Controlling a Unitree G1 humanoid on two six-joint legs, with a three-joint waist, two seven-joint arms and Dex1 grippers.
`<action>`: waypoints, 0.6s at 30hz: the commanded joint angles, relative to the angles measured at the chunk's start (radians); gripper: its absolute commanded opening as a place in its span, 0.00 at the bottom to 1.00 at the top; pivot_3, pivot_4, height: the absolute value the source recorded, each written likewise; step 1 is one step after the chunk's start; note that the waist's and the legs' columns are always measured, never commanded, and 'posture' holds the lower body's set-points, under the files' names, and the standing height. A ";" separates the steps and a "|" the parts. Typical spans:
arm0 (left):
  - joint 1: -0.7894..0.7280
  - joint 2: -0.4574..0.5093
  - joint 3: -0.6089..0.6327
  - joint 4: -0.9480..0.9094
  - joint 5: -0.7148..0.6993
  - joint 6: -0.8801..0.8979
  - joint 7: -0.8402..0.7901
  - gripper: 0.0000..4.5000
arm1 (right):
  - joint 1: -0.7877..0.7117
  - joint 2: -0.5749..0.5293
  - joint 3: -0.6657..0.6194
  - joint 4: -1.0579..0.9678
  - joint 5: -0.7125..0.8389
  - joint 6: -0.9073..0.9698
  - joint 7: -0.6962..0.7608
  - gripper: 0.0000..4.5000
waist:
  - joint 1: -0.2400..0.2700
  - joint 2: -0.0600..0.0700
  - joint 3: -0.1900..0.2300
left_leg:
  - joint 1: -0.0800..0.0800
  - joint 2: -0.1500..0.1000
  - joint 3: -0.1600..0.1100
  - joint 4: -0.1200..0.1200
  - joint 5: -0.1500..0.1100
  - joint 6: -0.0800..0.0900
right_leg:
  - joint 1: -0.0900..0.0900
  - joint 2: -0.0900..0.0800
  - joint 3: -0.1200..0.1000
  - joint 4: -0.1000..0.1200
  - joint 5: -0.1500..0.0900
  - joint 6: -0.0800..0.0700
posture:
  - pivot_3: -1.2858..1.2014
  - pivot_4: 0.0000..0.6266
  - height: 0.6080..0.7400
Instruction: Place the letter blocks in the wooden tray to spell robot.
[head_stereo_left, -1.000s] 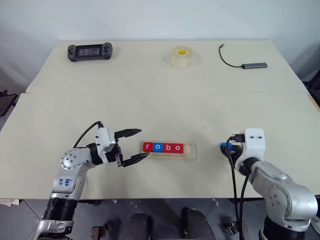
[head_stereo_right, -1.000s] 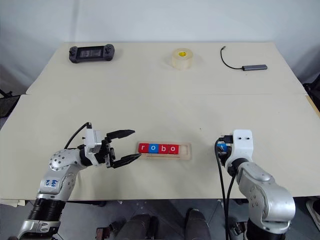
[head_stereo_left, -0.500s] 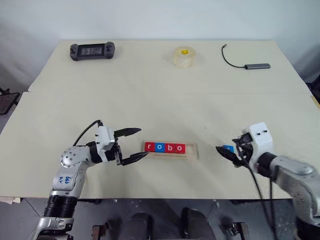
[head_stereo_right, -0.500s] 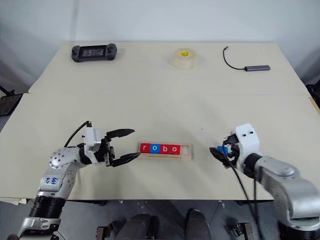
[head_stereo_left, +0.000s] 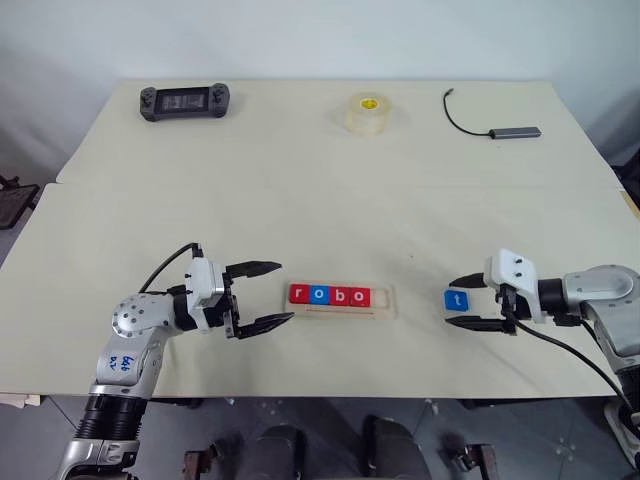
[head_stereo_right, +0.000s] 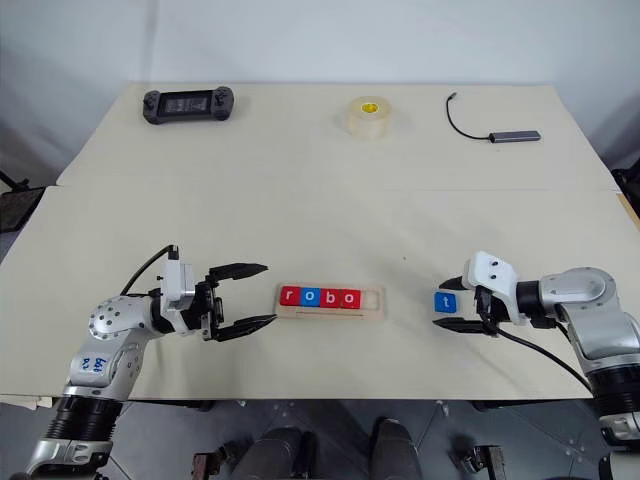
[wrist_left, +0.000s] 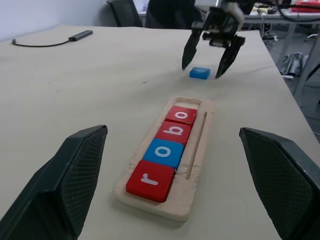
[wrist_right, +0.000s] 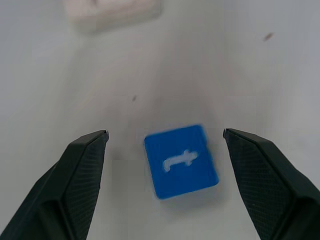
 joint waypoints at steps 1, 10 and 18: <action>0.001 0.018 0.003 -0.052 -0.020 -0.002 -0.023 1.00 | -0.053 0.009 0.021 0.094 -0.040 -0.089 0.039 0.85 | 0.000 0.000 0.000 | 0.000 0.000 0.000 0.000 0.000 0.000 | 0.000 0.000 0.000 0.000 0.000 0.000 | 0.52 0.24 1.00; 0.019 0.031 0.026 -0.063 -0.018 0.000 0.001 1.00 | -0.115 0.029 0.046 0.205 -0.053 -0.153 0.089 0.36 | 0.000 0.000 0.000 | 0.001 0.000 -0.001 0.002 0.000 -0.001 | 0.002 0.000 -0.001 0.000 0.000 0.000 | 0.52 0.24 1.00; 0.025 0.025 0.030 -0.058 -0.011 -0.007 0.016 1.00 | -0.218 0.085 0.065 -0.053 0.032 0.119 0.090 0.33 | -0.005 0.001 0.000 | 0.000 0.002 -0.001 0.003 -0.001 -0.002 | 0.000 0.001 0.000 0.001 0.000 0.000 | 0.52 0.24 1.00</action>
